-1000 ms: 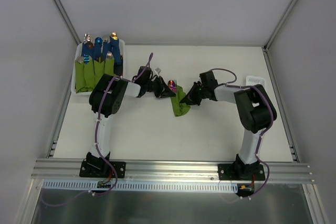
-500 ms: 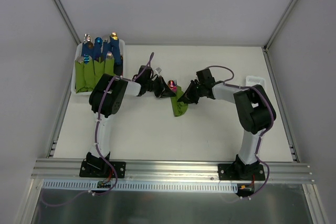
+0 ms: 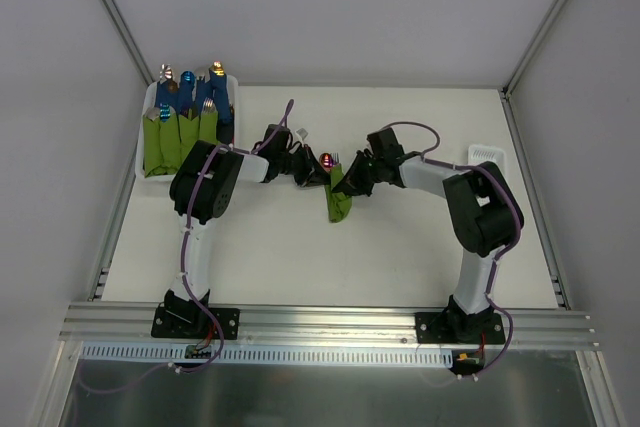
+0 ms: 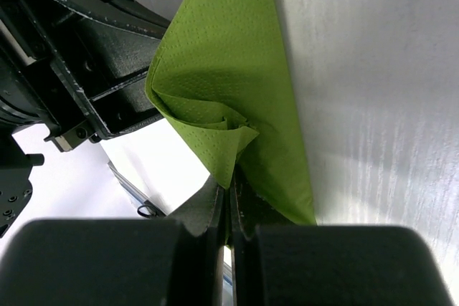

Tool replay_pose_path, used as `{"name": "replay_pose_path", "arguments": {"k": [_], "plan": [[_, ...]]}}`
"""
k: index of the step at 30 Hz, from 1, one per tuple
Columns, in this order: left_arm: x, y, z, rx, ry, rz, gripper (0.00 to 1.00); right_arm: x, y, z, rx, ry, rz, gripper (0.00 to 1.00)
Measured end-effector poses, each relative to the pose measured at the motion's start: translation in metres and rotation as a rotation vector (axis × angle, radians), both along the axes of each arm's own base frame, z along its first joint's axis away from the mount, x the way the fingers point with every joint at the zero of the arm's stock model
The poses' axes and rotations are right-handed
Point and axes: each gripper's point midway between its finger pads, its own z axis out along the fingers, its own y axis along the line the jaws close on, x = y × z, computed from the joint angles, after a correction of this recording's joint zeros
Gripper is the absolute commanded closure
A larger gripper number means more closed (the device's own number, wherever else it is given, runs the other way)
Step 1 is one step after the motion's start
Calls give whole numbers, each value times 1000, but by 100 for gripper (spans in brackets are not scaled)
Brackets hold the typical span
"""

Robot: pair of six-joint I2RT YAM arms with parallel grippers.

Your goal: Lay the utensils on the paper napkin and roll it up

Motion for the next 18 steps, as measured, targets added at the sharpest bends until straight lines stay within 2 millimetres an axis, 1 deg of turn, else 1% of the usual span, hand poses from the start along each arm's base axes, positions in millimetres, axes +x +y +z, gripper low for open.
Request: {"name": "replay_pose_path", "arguments": {"k": [11,18], "plan": [[-1,0,0,8,1,-7,100,-2,7,4,-9,3,20,100],[-1,0,0,9,1,-8,100,-5,10,-6,-23,18,33,100]]}}
